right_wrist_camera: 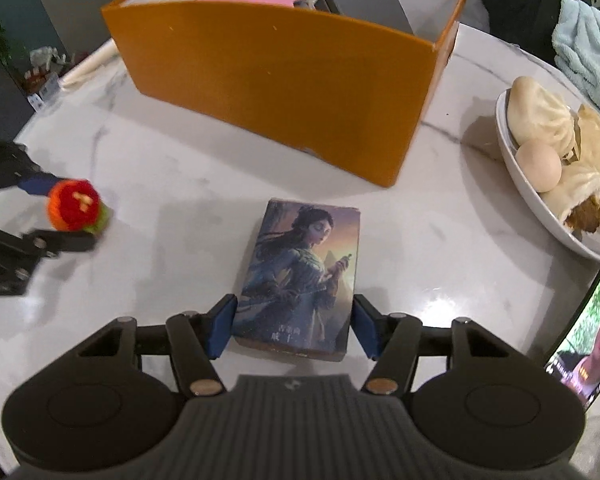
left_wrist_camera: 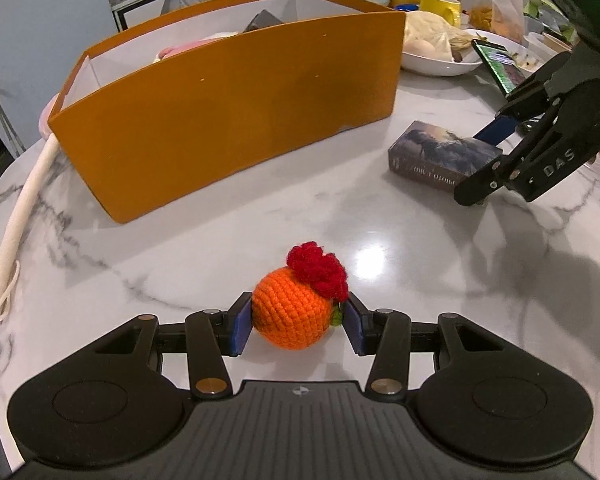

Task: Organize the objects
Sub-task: 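Grasp the orange knitted ball with the left gripper while the right gripper grasps the card box, then lift and carry the ball and card box over the orange box with both grippers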

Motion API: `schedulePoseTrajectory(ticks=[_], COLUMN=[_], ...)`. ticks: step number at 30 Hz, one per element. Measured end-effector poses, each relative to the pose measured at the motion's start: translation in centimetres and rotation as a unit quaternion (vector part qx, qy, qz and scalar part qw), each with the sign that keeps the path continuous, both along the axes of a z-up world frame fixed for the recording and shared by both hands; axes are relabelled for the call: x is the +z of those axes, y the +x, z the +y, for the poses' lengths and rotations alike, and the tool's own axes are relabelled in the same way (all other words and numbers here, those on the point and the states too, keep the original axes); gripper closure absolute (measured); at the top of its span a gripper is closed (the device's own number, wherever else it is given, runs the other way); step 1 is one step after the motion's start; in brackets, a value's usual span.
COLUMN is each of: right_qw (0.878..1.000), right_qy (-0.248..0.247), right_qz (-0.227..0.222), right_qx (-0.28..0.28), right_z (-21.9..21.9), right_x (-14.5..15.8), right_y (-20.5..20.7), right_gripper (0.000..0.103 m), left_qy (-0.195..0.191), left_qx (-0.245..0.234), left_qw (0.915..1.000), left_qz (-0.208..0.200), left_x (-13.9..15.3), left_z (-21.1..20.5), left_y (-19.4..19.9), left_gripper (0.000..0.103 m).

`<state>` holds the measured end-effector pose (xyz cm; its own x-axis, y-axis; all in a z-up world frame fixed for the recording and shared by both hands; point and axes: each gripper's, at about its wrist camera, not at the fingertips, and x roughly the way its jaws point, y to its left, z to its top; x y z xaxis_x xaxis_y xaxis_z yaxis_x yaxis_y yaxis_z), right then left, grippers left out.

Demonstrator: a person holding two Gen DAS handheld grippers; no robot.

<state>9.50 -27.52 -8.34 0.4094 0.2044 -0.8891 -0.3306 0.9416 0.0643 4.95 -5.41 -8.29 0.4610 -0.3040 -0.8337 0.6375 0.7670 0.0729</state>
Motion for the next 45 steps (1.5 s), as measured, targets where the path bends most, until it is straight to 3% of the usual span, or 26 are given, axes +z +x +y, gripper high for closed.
schedulePoseTrajectory(ticks=[8, 21, 33, 38, 42, 45], right_qw=[0.999, 0.996, 0.987, 0.981, 0.975, 0.972], right_qy=[0.049, 0.081, 0.147, 0.166, 0.177, 0.175], right_qz=[-0.014, -0.024, -0.07, -0.101, -0.13, -0.148], right_qx=[-0.004, -0.016, -0.009, -0.016, -0.03, -0.043], right_z=[-0.1, -0.6, 0.0, -0.1, -0.3, -0.5], right_x=[2.7, 4.7, 9.6, 12.3, 14.6, 15.8], right_y=[-1.3, -1.3, -1.0, -0.2, 1.2, 2.9], right_gripper=[0.042, 0.042, 0.042, 0.042, 0.042, 0.042], left_qy=[-0.009, -0.013, -0.113, -0.162, -0.173, -0.161], left_qx=[-0.003, -0.003, 0.03, 0.046, 0.06, 0.068], left_qw=[0.9999, 0.9999, 0.9921, 0.9829, 0.9782, 0.979], left_qz=[-0.006, -0.005, -0.046, -0.075, -0.098, -0.104], left_x=[0.6, 0.7, 6.0, 8.4, 10.2, 10.9], left_z=[-0.8, -0.5, 0.4, 0.7, 0.4, -0.1], left_y=[-0.2, 0.0, 2.4, 4.1, 5.8, 7.5], left_gripper=[0.049, 0.049, 0.049, 0.049, 0.049, 0.049])
